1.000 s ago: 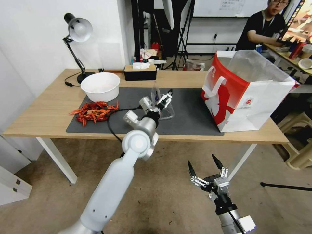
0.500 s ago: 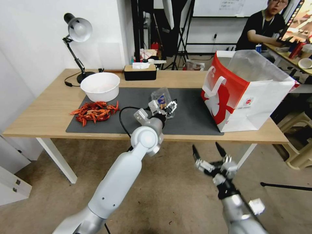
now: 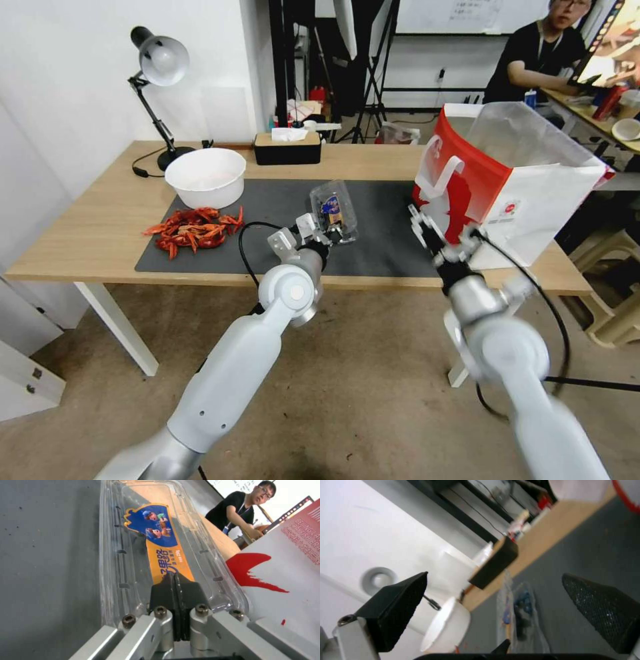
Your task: Close the takeout container lid, then place the container into the takeout bag.
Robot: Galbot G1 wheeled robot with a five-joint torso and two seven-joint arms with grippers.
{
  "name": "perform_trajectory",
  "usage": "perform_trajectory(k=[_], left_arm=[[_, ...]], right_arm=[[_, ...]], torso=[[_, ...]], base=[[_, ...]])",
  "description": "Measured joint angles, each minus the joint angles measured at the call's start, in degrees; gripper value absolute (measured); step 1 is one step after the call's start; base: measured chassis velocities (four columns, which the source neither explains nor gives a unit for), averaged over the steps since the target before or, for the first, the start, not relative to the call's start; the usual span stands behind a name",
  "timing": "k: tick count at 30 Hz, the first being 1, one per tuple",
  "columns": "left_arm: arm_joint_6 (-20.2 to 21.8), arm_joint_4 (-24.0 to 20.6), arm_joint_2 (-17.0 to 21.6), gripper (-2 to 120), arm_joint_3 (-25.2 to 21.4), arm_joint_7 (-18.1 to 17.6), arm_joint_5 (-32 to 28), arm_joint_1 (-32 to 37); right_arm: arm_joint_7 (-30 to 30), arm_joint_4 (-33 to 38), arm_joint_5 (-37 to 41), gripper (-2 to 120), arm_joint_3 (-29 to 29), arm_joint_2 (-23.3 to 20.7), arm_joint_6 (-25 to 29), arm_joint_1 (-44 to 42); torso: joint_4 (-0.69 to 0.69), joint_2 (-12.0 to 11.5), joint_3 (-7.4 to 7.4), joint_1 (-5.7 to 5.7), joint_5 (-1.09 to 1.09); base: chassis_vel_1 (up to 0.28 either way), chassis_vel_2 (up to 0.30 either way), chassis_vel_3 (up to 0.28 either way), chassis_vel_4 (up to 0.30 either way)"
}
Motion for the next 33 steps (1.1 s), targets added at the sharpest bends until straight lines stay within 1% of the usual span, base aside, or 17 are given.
perform_trajectory(k=[2,3,4,6,7,8,10,12,13,15,16,17,18,19,21,24,33], left_arm=[[0.04,0.02,0.0,0,-0.01,-0.02,-0.03,0.0],[0.09,0.11,0.0,0,-0.02,-0.03,-0.05,0.0],[0.09,0.11,0.0,0,-0.02,-0.03,-0.05,0.0],[0.14,0.26,0.0,0,-0.02,-0.04,-0.06,0.03],[0.15,0.37,-0.01,0,-0.02,-0.04,-0.07,0.09],[0.15,0.37,-0.01,0,-0.02,-0.04,-0.07,0.09],[0.16,0.48,-0.01,0,-0.02,-0.04,-0.07,0.23],[0.11,0.58,0.0,0,-0.11,-0.04,-0.07,0.31],[0.11,0.58,0.0,0,-0.11,-0.04,-0.07,0.31],[0.06,0.6,0.09,0,-0.17,-0.05,-0.07,0.32],[0.05,0.6,0.14,0,-0.18,-0.04,-0.07,0.33],[0.05,0.6,0.14,0,-0.18,-0.04,-0.07,0.33],[0.02,0.6,0.26,0,-0.18,-0.04,-0.08,0.34],[0.01,0.6,0.35,0,-0.18,-0.04,-0.08,0.34],[-0.03,0.6,0.43,0,-0.22,-0.06,-0.21,0.36],[-0.07,0.57,0.45,0,-0.25,-0.09,-0.32,0.41],[-0.17,0.56,0.72,0,-0.6,-0.17,-0.6,0.36]], right_arm=[[1.24,-1.38,0.27,100,-0.66,0.24,-0.95,1.73],[3.57,-4.27,0.16,100,-2.21,0.63,-3.31,5.13],[3.57,-4.27,0.16,100,-2.21,0.63,-3.31,5.13],[5.16,-7.06,-0.16,100,-3.86,0.91,-5.2,8.26],[6.46,-9.47,-0.63,100,-5.27,1.08,-7.06,10.99],[6.46,-9.47,-0.63,100,-5.27,1.08,-7.06,10.99],[8.43,-12.53,-0.62,100,-6.87,1.52,-10.68,14.5],[9.8,-15.45,0.22,100,-8.13,1.85,-15.77,17.73],[9.8,-15.45,0.22,100,-8.13,1.85,-15.77,17.73],[10.81,-17.35,1.38,100,-8.75,2.04,-20.54,19.83],[11.0,-17.96,1.82,100,-8.88,2.06,-22.29,20.5],[11.0,-17.96,1.82,100,-8.88,2.06,-22.29,20.5],[11.32,-19.07,2.74,100,-9.2,2.1,-25.08,21.66],[11.57,-20.15,3.62,100,-9.82,2.02,-26.48,22.67],[12.12,-23.12,4.32,100,-11.75,1.6,-27.24,24.84],[12.51,-25.14,4.58,100,-13.4,1.21,-27.26,26.34],[13.57,-27.75,5.78,100,-15.86,0.77,-27.08,29.16]], torso=[[0.0,0.0,0.0,0.0,-0.01],[-0.02,0.0,0.0,0.0,0.0],[-0.02,0.0,0.0,0.0,0.0],[-0.01,0.0,0.0,0.0,0.0],[0.0,0.0,0.0,0.0,-0.02],[0.0,0.0,0.0,0.0,-0.02],[-0.01,0.0,0.0,0.0,-0.01],[0.0,0.0,0.0,-0.01,-0.01],[0.0,0.0,0.0,-0.01,-0.01],[-0.01,0.0,0.0,-0.01,0.0],[-0.01,0.0,-0.01,-0.01,-0.01],[-0.01,0.0,-0.01,-0.01,-0.01],[-0.01,0.0,-0.01,-0.01,-0.01],[-0.01,0.0,-0.01,-0.01,0.0],[-0.01,0.0,-0.01,-0.02,0.0],[-0.01,0.0,-0.01,-0.01,0.0],[-0.01,0.01,-0.01,-0.02,0.0]], base=[[0.0,0.0,0.0,0.0],[0.0,0.0,0.0,0.0],[0.0,0.0,0.0,0.0],[0.0,0.0,0.0,0.0],[0.0,0.0,0.0,0.0],[0.0,0.0,0.0,0.0],[0.0,0.0,0.0,0.0],[0.0,0.0,0.0,0.0],[0.0,0.0,0.0,0.0],[0.0,0.0,0.0,0.0],[0.0,0.0,0.0,0.0],[0.0,0.0,0.0,0.0],[0.0,0.0,0.0,0.0],[0.0,0.0,0.0,0.0],[0.0,0.0,0.0,0.0],[0.0,0.0,0.0,0.0],[0.0,0.0,0.0,0.0]])
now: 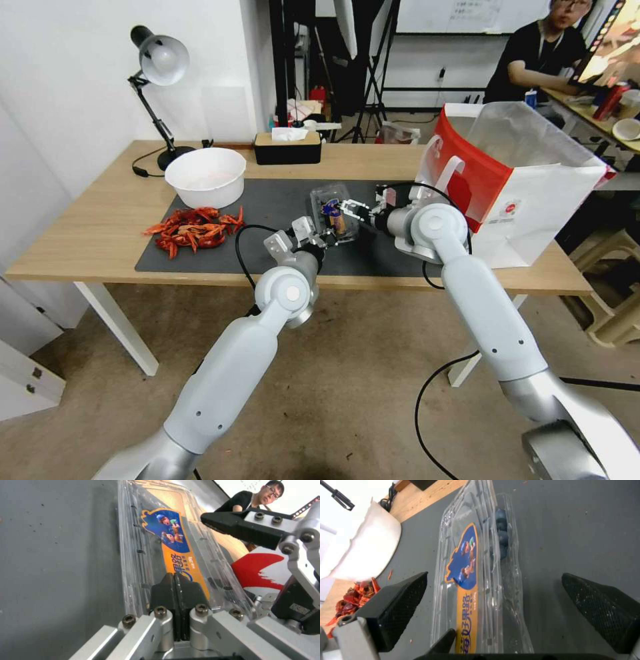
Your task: Close the takeout container lid, then place the container into the takeout bag.
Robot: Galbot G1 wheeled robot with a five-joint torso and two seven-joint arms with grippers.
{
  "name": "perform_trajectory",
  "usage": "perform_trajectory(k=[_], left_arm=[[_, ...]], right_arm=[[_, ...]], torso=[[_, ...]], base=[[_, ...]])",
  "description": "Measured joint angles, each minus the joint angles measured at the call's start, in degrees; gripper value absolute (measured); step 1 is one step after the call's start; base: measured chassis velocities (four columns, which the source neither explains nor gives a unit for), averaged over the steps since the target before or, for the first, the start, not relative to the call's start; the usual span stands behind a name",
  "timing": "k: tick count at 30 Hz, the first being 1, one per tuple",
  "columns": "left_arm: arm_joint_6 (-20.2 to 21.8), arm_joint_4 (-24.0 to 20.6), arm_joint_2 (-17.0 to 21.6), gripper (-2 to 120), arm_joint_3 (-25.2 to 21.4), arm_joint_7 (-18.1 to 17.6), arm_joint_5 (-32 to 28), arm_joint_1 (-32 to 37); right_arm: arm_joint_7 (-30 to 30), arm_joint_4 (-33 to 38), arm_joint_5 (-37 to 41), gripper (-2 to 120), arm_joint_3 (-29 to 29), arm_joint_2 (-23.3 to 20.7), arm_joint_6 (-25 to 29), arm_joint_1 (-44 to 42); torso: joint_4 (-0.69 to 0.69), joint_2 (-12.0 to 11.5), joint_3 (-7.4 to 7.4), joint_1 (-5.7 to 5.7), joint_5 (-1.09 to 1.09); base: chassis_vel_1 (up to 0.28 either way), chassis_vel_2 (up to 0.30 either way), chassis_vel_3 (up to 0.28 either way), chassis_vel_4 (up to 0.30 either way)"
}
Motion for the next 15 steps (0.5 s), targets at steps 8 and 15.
perform_trajectory(k=[8,15], left_arm=[[-0.06,-0.12,0.45,0,-0.33,0.03,-0.12,0.03],[-0.19,-0.38,0.75,0,-0.43,0.03,-0.15,0.18]], right_arm=[[1.88,-2.7,3.25,100,-1.12,0.28,0.17,1.65],[2.95,-3.01,5.07,78,-1.47,0.65,0.29,1.69]], torso=[[0.0,0.0,0.0,0.0,0.0],[0.0,0.0,0.0,-0.01,0.0]], base=[[0.0,0.0,0.0,0.0],[0.0,0.0,0.0,0.0]])
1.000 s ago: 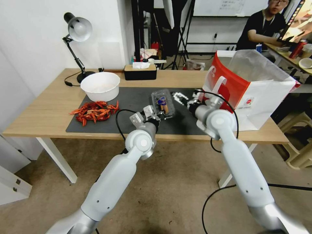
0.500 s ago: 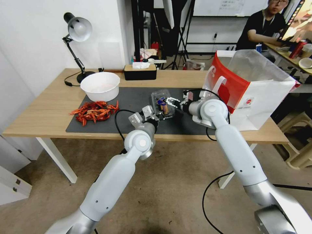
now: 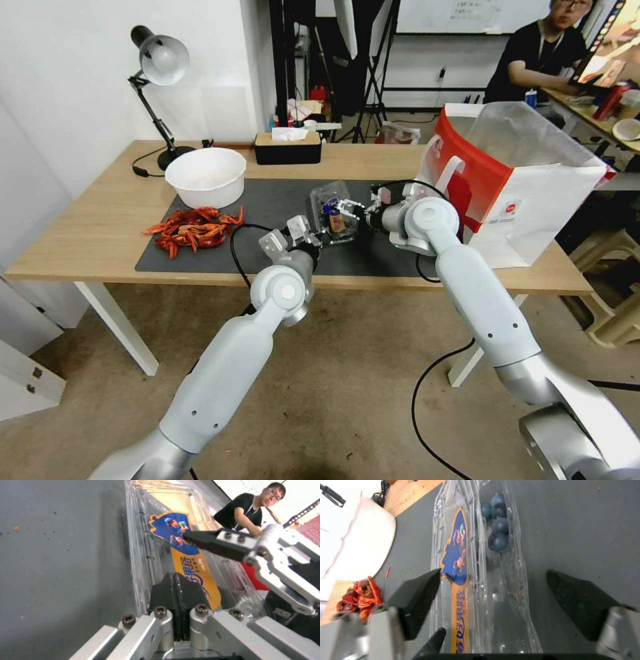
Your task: Close the takeout container lid, then place the container into the takeout bag.
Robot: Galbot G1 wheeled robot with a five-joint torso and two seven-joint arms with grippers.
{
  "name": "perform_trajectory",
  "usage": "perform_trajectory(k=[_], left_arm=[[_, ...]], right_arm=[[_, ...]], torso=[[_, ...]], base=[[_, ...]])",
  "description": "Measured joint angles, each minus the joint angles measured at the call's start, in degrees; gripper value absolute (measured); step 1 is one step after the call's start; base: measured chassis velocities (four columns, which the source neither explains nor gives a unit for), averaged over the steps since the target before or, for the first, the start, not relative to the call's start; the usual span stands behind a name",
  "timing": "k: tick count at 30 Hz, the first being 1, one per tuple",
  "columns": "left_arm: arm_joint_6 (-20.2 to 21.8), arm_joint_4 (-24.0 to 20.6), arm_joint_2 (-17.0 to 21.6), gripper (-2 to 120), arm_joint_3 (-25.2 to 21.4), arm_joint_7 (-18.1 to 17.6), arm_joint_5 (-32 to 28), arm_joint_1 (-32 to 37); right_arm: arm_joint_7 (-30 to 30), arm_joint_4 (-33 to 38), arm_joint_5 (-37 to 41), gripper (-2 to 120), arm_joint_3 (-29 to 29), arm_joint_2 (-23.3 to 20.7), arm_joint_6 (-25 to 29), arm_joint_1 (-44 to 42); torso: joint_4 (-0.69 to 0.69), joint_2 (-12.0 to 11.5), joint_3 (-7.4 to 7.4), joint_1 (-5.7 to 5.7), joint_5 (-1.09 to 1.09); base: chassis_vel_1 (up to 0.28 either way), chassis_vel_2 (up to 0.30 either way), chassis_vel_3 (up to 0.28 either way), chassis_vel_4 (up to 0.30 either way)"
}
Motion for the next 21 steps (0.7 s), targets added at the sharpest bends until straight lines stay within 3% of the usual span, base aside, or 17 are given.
perform_trajectory(k=[4,9,10,12,21], left_arm=[[-0.06,-0.4,0.15,0,-0.11,-0.01,-0.17,-0.01],[-0.1,-0.47,0.19,0,-0.17,-0.03,-0.21,0.0],[-0.12,-0.49,0.22,0,-0.2,-0.04,-0.22,0.02],[-0.17,-0.58,0.28,0,-0.22,-0.06,-0.24,0.06],[-0.34,-0.67,0.54,0,-0.59,-0.14,-0.41,-0.27]], right_arm=[[0.78,-0.35,0.64,59,0.28,0.2,0.05,-0.01],[1.06,-0.35,0.88,47,0.44,0.21,0.07,-0.26],[1.17,-0.37,1.02,37,0.55,0.22,0.07,-0.33],[1.54,-0.46,1.58,29,0.82,0.16,0.09,-0.4],[2.04,-0.74,2.38,1,1.28,0.02,0.17,-0.39]], torso=[[0.0,0.0,0.0,0.01,0.0],[0.0,0.0,0.0,0.0,0.01],[0.0,0.0,0.0,0.0,0.01],[0.0,0.0,0.0,0.0,0.01],[0.0,0.0,0.0,0.0,0.01]], base=[[0.0,0.0,0.0,0.0],[0.0,0.0,0.0,0.0],[0.0,0.0,0.0,0.0],[0.0,0.0,0.0,0.0],[0.0,0.0,0.0,0.0]])
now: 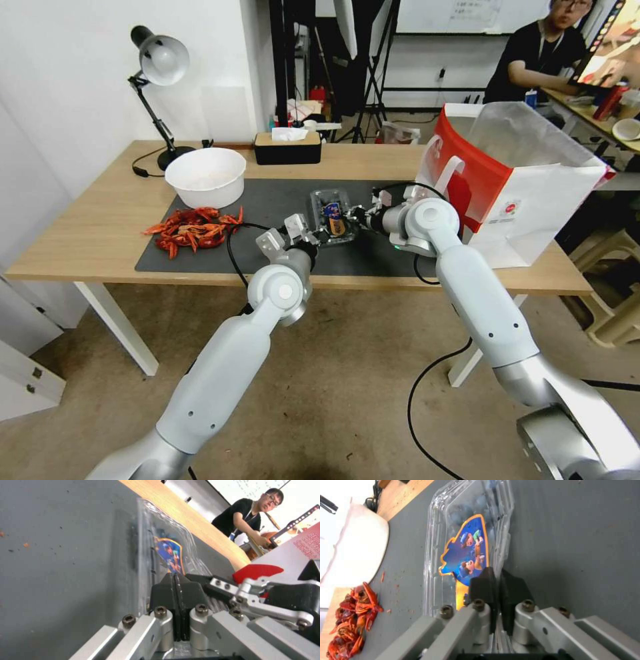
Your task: Close the takeout container lid, then place the container into the takeout bag.
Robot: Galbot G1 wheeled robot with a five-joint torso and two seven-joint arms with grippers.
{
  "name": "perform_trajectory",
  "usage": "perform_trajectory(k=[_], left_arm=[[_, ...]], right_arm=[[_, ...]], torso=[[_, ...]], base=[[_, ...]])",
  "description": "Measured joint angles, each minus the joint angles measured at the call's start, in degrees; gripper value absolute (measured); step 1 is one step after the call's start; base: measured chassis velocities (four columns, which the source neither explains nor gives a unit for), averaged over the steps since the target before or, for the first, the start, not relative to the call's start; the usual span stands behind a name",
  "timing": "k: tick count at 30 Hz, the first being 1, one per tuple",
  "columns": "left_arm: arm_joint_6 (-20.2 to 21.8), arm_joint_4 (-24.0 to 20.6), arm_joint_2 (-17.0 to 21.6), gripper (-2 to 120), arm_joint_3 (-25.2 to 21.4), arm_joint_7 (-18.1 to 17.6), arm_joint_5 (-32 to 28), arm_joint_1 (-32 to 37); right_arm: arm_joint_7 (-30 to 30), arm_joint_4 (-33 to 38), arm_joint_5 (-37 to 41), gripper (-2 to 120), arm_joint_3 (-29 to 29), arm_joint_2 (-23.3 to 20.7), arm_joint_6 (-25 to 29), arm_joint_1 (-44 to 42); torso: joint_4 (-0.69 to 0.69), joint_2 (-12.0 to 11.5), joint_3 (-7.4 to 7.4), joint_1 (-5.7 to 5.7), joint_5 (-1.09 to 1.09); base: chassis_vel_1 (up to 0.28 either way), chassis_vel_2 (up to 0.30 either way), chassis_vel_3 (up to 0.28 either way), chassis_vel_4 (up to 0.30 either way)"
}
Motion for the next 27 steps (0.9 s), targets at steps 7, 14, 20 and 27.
perform_trajectory(k=[7,14,20,27], left_arm=[[-0.3,-1.44,0.69,0,-1.37,0.18,0.01,0.67],[-0.05,-6.14,4.32,0,-4.19,1.28,4.51,3.57],[0.53,-13.17,9.54,17,-7.73,7.1,18.46,11.96],[-0.52,-13.66,11.92,45,-7.82,9.93,30.92,14.54]], right_arm=[[-1.41,-0.5,0.43,0,0.87,-0.11,0.01,-0.01],[-5.71,-0.55,-0.6,0,2.1,1.03,0.02,-0.49],[-12.81,0.49,-3.99,0,2.86,1.06,0.19,-0.98],[-24.16,5.99,-10.15,0,5.61,-2.0,5.42,-5.27]], torso=[[-0.01,0.0,0.0,0.0,-0.01],[0.0,0.0,0.0,0.01,-0.01],[0.05,0.0,0.0,-0.01,-0.01],[-0.07,0.0,0.0,0.0,0.03]], base=[[0.0,0.0,0.0,0.0],[0.0,0.0,0.0,0.0],[0.0,0.0,0.0,0.0],[0.0,0.0,0.0,0.0]])
